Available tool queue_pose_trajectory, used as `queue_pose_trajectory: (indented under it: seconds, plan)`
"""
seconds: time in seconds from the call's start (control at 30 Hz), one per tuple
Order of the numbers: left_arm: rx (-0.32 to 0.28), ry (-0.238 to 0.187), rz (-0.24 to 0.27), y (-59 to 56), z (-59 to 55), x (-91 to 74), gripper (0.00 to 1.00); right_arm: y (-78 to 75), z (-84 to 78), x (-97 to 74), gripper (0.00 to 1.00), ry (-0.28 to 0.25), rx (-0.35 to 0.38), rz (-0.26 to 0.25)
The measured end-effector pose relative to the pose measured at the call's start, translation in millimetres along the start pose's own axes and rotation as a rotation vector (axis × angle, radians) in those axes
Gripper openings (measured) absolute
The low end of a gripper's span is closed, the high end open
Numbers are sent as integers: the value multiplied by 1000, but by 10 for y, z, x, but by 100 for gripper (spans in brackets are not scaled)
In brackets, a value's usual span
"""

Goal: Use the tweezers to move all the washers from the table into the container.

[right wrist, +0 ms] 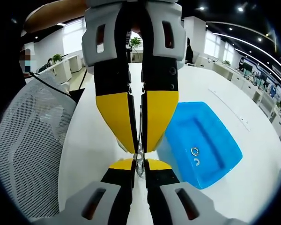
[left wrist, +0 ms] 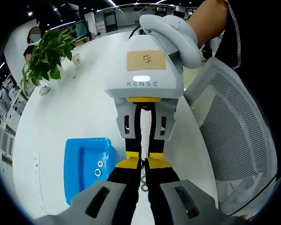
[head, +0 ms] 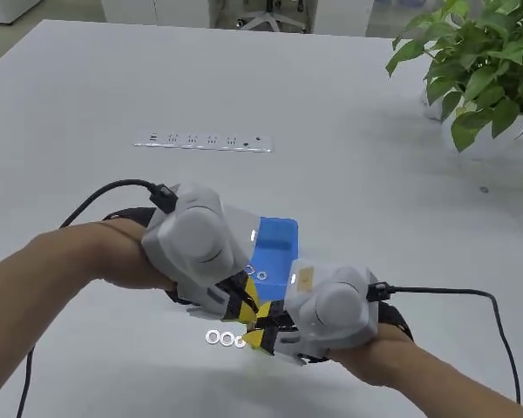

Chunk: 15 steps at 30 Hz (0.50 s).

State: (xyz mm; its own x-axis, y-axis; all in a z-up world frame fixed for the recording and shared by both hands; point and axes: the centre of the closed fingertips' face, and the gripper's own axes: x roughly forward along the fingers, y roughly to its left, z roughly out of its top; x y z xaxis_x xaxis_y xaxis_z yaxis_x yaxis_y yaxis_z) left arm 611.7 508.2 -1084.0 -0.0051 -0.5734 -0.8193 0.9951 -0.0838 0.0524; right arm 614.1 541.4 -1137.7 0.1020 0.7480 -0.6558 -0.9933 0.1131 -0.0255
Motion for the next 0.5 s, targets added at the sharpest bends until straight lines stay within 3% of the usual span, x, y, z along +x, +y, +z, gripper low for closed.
queue_pose_trajectory:
  seconds: [0.5]
  plan:
    - [18, -15, 2, 42, 195, -260, 7, -50, 264, -177, 10, -18, -15, -10]
